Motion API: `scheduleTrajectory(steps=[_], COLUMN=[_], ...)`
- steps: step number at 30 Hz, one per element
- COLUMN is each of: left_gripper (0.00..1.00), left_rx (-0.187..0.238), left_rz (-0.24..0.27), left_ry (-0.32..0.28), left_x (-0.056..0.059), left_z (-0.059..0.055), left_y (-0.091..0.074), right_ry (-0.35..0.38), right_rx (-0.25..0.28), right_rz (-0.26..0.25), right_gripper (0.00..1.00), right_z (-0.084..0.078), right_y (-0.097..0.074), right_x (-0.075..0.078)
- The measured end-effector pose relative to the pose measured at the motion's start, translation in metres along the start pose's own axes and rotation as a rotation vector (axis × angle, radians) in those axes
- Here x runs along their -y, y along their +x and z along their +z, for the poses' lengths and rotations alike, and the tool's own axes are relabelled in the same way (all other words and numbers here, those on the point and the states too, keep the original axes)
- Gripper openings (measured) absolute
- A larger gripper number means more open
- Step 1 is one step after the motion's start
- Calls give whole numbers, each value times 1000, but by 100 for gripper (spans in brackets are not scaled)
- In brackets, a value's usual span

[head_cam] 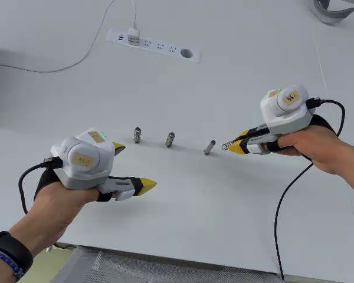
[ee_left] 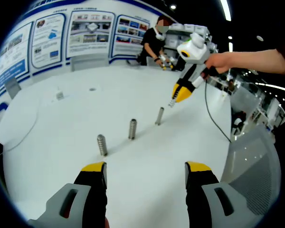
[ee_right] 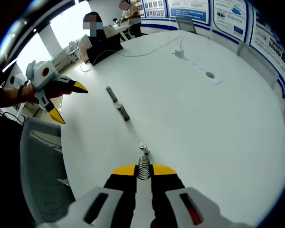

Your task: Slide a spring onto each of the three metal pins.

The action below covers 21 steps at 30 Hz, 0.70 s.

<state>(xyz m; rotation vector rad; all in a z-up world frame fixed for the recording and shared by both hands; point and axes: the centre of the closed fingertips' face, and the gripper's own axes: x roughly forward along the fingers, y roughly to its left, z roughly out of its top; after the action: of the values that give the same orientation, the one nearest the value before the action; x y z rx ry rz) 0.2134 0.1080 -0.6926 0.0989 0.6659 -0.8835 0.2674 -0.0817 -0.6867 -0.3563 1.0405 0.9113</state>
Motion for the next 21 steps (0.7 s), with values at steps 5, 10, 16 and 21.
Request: scheduleTrajectory(steps=[5, 10, 16, 21], left_gripper=[68, 68, 68, 67], left_rx=[5, 3, 5, 6], left_rz=[6, 9, 15, 21], left_ry=[-12, -19, -28, -33], left_x=[-3, -5, -7, -10], left_z=[-2, -5, -7, -8], left_y=[-2, -4, -7, -10], right_ry=[-30, -45, -57, -66], right_rx=[-8, -14, -28, -37], right_rz=[4, 12, 19, 21], right_gripper=[12, 12, 12, 12], right_z=[7, 13, 16, 17], right_y=[3, 8, 13, 15], right_x=[-1, -1, -3, -3])
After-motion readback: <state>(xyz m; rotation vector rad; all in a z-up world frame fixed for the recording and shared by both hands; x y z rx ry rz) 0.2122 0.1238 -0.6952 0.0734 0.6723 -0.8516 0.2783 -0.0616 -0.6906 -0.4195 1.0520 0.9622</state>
